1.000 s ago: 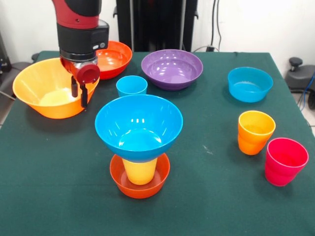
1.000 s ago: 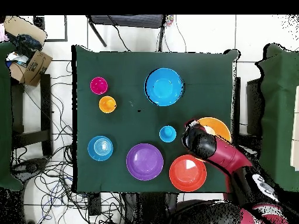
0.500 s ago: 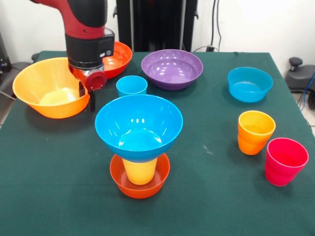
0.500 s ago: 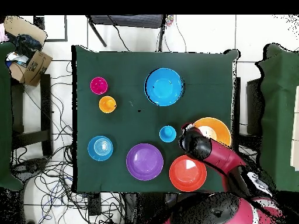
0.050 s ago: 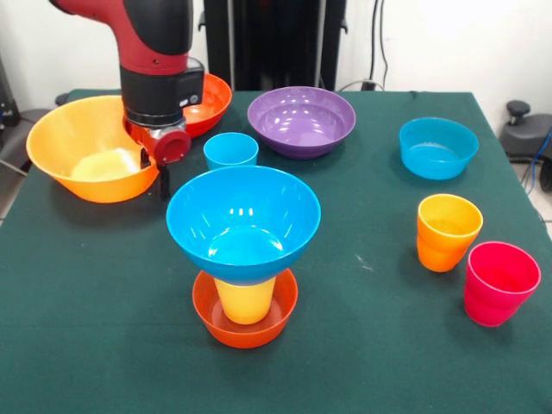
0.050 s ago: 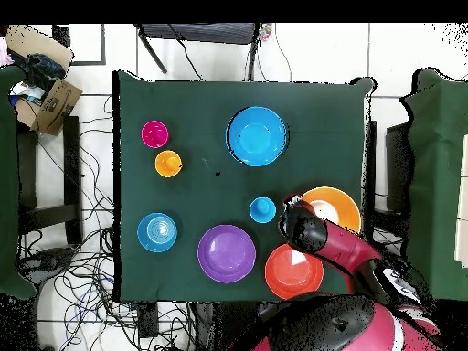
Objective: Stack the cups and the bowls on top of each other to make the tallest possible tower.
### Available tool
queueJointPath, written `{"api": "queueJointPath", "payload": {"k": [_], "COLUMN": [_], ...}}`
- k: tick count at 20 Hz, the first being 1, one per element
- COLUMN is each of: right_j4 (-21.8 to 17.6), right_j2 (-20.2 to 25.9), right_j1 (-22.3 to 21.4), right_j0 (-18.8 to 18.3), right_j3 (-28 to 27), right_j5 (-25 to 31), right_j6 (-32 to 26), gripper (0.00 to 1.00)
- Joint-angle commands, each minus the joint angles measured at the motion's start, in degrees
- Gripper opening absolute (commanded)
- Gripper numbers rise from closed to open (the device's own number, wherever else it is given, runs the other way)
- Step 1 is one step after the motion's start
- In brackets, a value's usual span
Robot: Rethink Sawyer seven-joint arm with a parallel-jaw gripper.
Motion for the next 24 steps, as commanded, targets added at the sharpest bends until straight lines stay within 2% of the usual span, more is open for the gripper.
{"api": "queueJointPath", "payload": {"k": [1,10,19,24], "right_j4": [-3.9,-2.3,-1.9,-2.8], "right_j2": [2.4,2.4,5.7,4.2], "right_j1": [2.0,0.2,-8.1,-9.9], "right_j0": [1.5,1.4,-1.1,-0.1], "right_j3": [-2.3,-2.2,0.5,-0.7], "right_j5": [-1.4,2.5,12.8,13.2], "right_j6": [1.6,2.2,-1.3,-1.3], "gripper": [0.0,0.0,0.0,0.0]}}
